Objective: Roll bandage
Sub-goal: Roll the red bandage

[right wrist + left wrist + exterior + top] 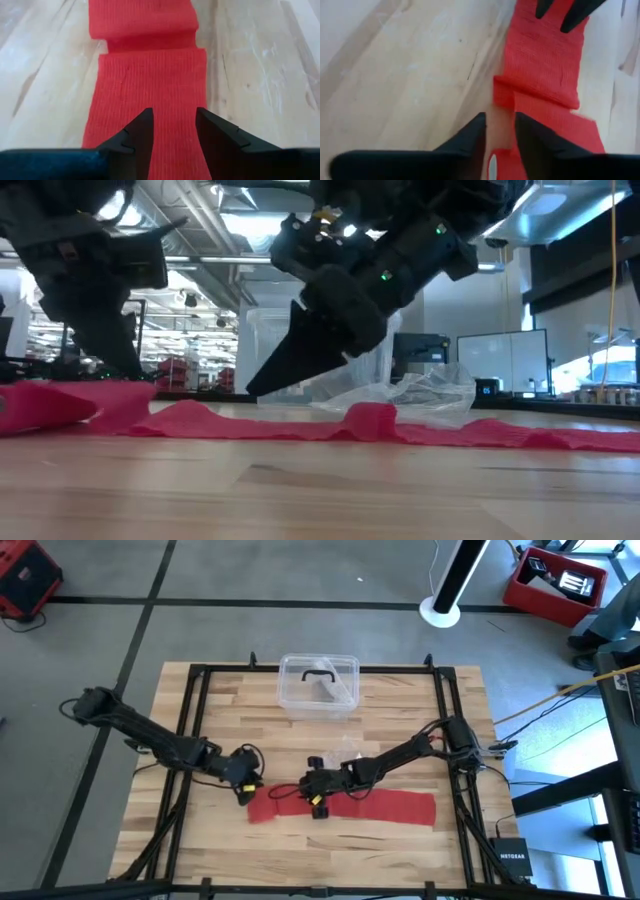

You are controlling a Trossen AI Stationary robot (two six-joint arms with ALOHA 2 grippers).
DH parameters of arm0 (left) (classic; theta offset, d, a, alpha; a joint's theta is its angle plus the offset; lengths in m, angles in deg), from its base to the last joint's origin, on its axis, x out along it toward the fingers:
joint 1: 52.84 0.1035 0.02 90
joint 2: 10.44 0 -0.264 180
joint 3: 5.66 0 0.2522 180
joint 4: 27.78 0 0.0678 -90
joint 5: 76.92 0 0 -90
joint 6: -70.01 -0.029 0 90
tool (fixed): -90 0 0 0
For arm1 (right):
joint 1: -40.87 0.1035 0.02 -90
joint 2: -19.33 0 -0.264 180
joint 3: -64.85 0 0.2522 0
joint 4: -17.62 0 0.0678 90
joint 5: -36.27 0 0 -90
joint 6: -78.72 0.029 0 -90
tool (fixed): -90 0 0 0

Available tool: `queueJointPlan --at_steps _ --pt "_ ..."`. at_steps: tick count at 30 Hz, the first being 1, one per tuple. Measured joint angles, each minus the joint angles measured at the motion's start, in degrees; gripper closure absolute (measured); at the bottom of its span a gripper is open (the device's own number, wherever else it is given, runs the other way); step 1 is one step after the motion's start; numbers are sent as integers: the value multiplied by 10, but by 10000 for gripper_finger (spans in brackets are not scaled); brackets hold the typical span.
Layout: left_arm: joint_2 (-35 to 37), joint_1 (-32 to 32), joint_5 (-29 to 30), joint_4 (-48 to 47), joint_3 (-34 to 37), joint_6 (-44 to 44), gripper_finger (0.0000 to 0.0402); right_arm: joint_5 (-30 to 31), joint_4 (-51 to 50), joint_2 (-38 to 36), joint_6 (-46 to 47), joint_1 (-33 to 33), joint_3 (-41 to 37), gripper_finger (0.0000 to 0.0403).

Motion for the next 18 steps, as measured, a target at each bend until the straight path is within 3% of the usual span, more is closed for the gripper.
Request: queueJointPlan --at_steps 4,8,18 --pt "-22 19 -46 20 0 2 235 0 24 9 -1 0 0 253" --pt "-56 28 -76 55 0 -10 208 0 50 21 -3 0 0 253" --pt "-117 35 -135 96 0 -34 219 0 74 38 -3 0 0 253"
